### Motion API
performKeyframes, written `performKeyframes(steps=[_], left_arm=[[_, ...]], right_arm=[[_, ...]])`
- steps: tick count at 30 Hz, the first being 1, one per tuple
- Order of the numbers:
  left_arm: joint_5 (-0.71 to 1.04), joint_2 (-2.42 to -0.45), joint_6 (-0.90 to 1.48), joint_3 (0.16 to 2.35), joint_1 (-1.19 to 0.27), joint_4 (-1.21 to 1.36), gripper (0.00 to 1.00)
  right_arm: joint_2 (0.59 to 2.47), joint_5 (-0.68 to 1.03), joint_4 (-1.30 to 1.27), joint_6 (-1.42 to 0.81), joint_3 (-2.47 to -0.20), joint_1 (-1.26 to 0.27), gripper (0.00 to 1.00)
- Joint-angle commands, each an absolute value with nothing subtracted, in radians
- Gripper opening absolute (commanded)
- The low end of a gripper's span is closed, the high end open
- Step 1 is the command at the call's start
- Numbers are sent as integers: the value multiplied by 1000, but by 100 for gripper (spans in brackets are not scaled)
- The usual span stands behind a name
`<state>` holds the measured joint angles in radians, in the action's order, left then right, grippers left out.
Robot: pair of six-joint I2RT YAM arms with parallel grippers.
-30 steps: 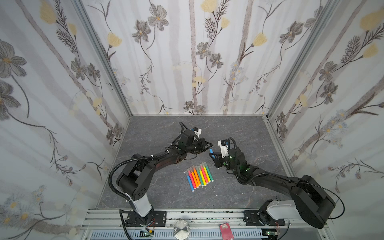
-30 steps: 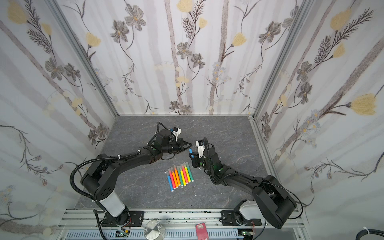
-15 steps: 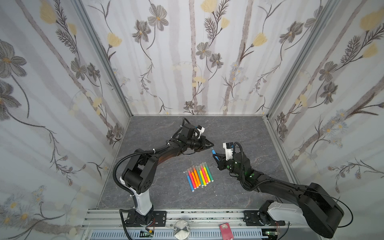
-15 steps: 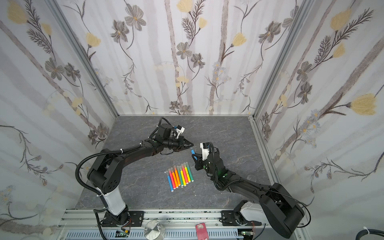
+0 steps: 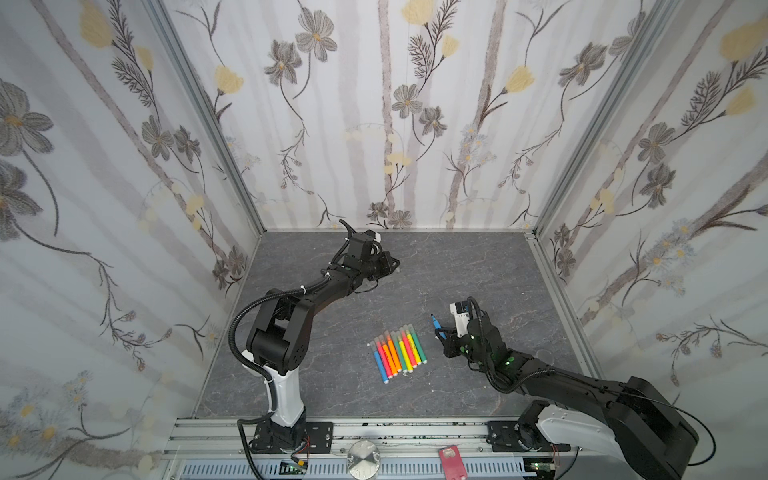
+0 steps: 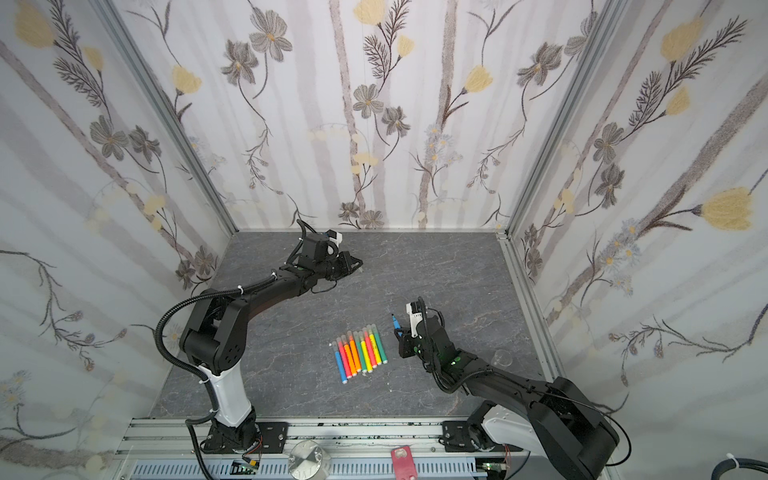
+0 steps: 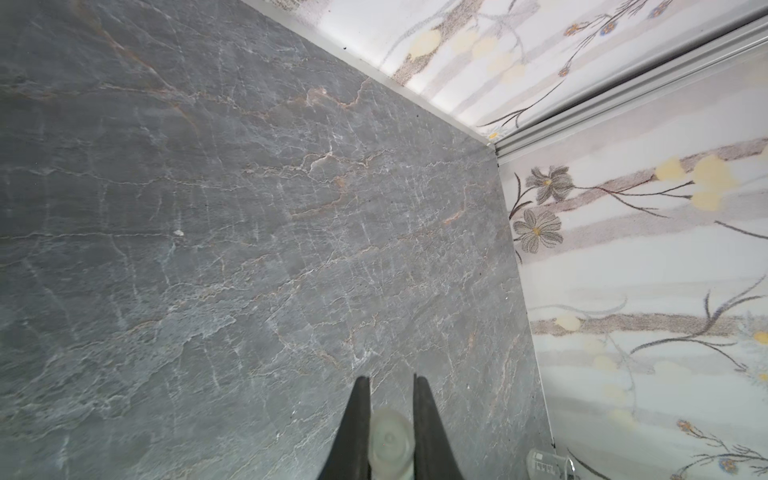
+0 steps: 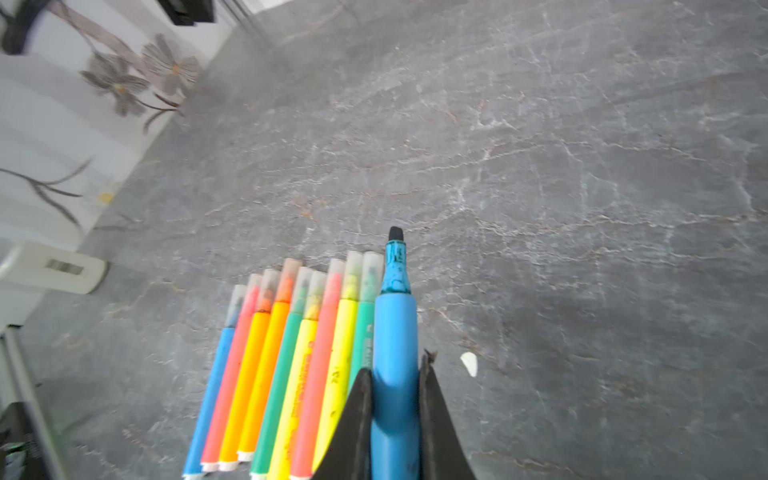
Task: Open the pen caps
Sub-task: 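Pull the cap off with the left gripper away from the right gripper, then set the cap down with the left gripper while the right lays down the marker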
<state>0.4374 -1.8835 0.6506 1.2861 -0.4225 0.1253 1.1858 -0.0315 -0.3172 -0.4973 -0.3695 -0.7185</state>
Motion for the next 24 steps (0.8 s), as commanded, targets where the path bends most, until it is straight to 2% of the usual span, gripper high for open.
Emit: performKeyframes(steps=[1,12,16,24], left_arm=[[408,-1887,607,1268,-402,90,0],[362,-2101,536,1531,-386,-142,0],[340,-2178,535,1615,-384,-208,0],[314,-2293,520,1758,-378,-337,0]], right_arm=[[1260,-151,-259,-465,-413,-711,0],[1480,-353,-147,-475,-540,-685,0],[1509,-387,-121,-488,-552,-683,0],[1522,-417,-81,-486,-556,-671,7]])
